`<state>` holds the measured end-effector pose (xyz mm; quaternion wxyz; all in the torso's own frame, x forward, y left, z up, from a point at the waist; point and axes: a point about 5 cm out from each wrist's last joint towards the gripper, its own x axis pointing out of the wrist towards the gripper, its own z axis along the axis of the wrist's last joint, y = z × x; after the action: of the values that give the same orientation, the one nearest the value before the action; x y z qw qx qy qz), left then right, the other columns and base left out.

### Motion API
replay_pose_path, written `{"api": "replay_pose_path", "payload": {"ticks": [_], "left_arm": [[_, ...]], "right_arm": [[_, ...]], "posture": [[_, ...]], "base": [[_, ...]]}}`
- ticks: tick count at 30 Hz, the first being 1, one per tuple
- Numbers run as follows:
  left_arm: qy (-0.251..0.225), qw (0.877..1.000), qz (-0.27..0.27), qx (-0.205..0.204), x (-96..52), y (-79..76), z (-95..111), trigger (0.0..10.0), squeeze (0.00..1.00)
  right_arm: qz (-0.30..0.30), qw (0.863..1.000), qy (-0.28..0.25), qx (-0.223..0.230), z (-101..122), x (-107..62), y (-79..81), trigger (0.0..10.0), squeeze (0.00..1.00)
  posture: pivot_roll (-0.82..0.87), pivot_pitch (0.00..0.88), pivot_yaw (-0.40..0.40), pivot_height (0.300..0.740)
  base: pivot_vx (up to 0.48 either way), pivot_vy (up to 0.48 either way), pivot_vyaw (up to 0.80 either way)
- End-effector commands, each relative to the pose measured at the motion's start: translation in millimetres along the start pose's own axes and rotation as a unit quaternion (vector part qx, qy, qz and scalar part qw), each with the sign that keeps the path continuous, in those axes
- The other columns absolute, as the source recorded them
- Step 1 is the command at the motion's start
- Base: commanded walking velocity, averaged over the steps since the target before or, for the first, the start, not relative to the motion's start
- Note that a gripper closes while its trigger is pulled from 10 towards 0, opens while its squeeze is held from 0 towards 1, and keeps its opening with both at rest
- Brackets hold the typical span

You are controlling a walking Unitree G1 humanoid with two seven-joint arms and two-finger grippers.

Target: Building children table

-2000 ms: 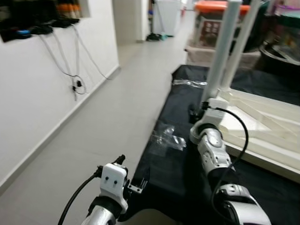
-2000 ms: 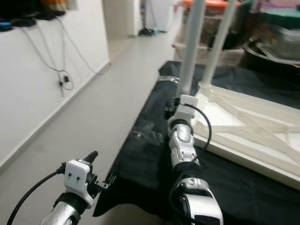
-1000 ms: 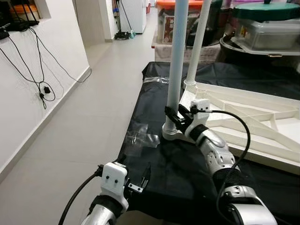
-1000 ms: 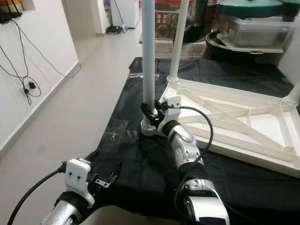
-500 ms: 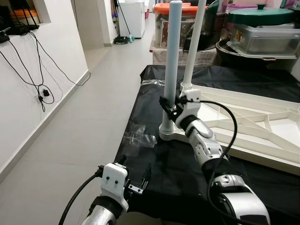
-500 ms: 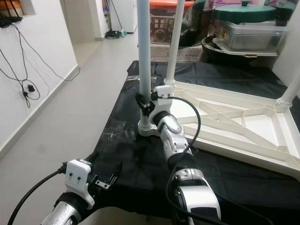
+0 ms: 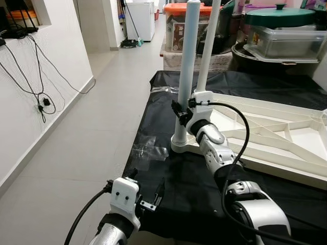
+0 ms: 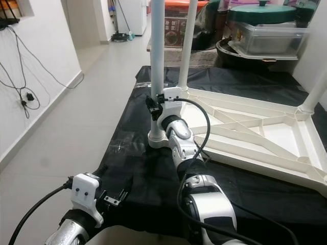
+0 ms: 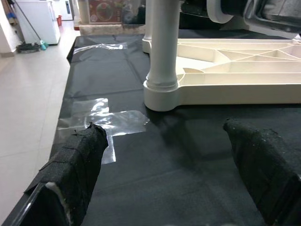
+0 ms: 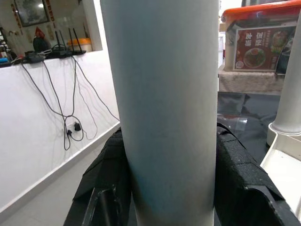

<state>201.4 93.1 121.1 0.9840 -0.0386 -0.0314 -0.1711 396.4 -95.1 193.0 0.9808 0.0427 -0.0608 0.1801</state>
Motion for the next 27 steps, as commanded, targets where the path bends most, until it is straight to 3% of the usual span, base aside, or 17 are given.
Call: {"api": "replay_pose_path", "payload": {"ticks": [1,6,9,10,11,12,15,22,24,27], "left_arm": [[0.013,1.000,0.002,-0.003,-1.7,-0.6,-5.9,10.0,0.00],[0.013,1.000,0.002,-0.004,-1.7,-0.6,-5.8,10.0,0.00],[0.012,1.000,0.002,-0.004,-1.8,-0.8,-5.7,10.0,0.00],[0.012,1.000,0.002,-0.004,-1.9,-0.8,-5.5,10.0,0.00],[0.012,1.000,0.002,-0.004,-1.9,-0.8,-5.5,10.0,0.00],[0.012,1.000,0.001,-0.006,-1.9,-0.5,-5.3,10.0,0.00],[0.013,1.000,0.001,-0.007,-1.7,-0.4,-5.3,10.0,0.00],[0.015,1.000,0.001,-0.008,-1.6,-0.3,-5.2,10.0,0.00],[0.015,1.000,0.001,-0.008,-1.4,-0.3,-5.1,10.0,0.00],[0.014,1.000,0.001,-0.008,-1.3,-0.3,-4.9,10.0,0.00]], "right_arm": [[0.039,0.998,0.023,0.038,-12.2,1.9,19.7,0.0,0.00],[0.109,0.992,0.030,0.065,-15.1,-0.6,27.6,0.0,0.00],[0.144,0.987,0.028,0.073,-12.9,-4.1,23.3,0.0,0.00],[0.130,0.989,0.036,0.054,-12.8,-6.8,10.2,0.0,0.00],[0.130,0.989,0.036,0.054,-12.8,-6.8,10.2,0.0,0.00],[0.053,0.997,0.047,0.033,-15.8,-15.5,-23.2,0.0,0.00],[0.028,0.998,0.050,0.036,-20.8,-22.8,-34.0,0.0,0.00],[0.043,0.997,0.038,0.051,-29.3,-34.7,-29.6,0.0,0.00],[0.098,0.992,0.031,0.073,-34.2,-41.3,-11.3,0.0,0.00],[0.132,0.987,0.037,0.080,-38.1,-44.6,-1.2,0.0,0.00]], "posture": [[0.09,0.000,-0.018,0.740],[0.09,0.000,-0.018,0.740],[0.10,0.000,-0.022,0.740],[0.09,0.000,-0.021,0.740],[0.09,0.000,-0.021,0.740],[0.08,0.000,-0.012,0.740],[0.08,0.000,-0.010,0.740],[0.08,0.000,-0.008,0.740],[0.08,0.000,-0.008,0.740],[0.08,0.000,-0.008,0.740]], "base": [[0.000,0.000,0.00],[0.000,0.000,0.00],[0.000,0.000,0.00],[0.000,0.000,0.00],[0.000,0.000,0.00],[0.000,0.000,0.00],[0.000,0.000,0.00],[0.000,0.000,0.00],[0.000,0.000,-0.33],[0.000,0.000,-0.72]]}}
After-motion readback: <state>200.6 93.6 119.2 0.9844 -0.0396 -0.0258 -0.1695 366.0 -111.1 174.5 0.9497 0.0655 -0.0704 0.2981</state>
